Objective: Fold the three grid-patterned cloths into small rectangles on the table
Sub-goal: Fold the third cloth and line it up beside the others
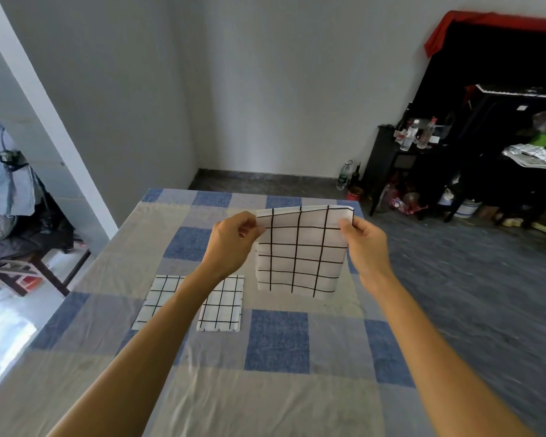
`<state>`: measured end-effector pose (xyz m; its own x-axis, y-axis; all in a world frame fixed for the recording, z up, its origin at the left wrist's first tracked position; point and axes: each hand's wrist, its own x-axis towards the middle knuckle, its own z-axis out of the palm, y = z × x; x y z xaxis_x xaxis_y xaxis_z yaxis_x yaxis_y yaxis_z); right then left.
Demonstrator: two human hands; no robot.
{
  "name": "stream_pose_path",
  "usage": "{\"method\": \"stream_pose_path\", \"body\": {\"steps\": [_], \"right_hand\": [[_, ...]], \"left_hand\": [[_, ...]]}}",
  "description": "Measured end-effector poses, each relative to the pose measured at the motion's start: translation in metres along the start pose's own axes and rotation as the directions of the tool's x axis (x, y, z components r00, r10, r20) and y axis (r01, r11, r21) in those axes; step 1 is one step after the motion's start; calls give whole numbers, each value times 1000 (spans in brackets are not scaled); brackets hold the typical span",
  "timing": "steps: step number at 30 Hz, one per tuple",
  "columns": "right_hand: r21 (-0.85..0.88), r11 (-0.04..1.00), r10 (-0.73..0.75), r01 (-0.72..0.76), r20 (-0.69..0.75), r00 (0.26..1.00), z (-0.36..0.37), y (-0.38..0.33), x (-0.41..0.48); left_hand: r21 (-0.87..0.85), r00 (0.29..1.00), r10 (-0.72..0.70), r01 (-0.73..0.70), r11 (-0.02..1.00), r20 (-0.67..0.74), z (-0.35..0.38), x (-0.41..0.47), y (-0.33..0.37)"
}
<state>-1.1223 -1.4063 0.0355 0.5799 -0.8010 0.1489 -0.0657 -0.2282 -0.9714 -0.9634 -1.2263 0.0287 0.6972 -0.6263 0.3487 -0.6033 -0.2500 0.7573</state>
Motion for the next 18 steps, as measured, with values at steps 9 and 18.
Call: {"method": "stream_pose_path", "body": {"steps": [9,18], "right_hand": [[-121,975,-172,188,125,977,4,-8,-8],[-160,943,-236,292,295,926,15,-14,-15]], "left_hand": [[47,985,141,-137,989,-97,5,0,33],[123,944,315,-325,938,98,22,13,60]]}}
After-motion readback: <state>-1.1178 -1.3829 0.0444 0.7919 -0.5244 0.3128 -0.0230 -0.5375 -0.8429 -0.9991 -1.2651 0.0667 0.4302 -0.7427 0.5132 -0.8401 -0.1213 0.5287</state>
